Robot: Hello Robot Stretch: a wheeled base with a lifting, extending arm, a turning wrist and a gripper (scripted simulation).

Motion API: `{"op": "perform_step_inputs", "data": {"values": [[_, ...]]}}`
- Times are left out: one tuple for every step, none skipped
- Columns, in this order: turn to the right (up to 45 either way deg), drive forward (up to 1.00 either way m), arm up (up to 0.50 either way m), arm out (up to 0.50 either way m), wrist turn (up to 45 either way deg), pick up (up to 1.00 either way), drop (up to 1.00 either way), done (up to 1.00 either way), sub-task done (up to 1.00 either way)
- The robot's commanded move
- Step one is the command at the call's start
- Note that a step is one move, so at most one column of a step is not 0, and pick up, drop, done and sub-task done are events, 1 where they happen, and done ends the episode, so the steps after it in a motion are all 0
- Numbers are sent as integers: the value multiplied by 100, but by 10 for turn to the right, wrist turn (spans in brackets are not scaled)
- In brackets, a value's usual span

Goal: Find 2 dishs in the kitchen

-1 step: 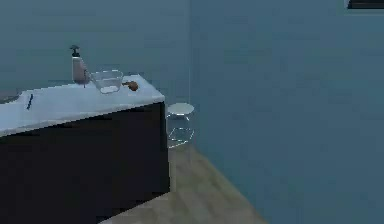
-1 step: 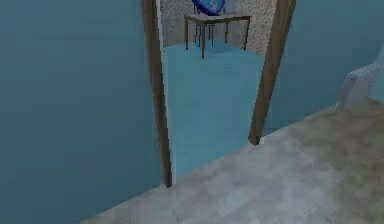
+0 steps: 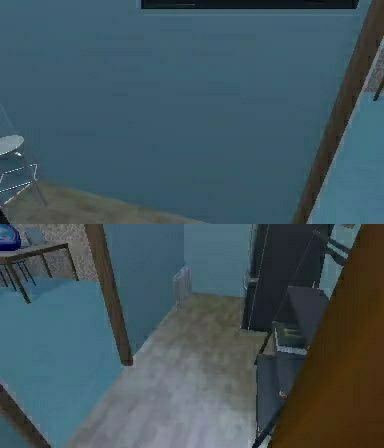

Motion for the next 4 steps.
{"op": "perform_step_inputs", "data": {"values": [[150, 0, 0, 0, 0, 0, 0, 0, 0], [0, 5, 0, 0, 0, 0, 0, 0, 0], [-450, 0, 0, 0, 0, 0, 0, 0, 0], [-450, 0, 0, 0, 0, 0, 0, 0, 0]]}}
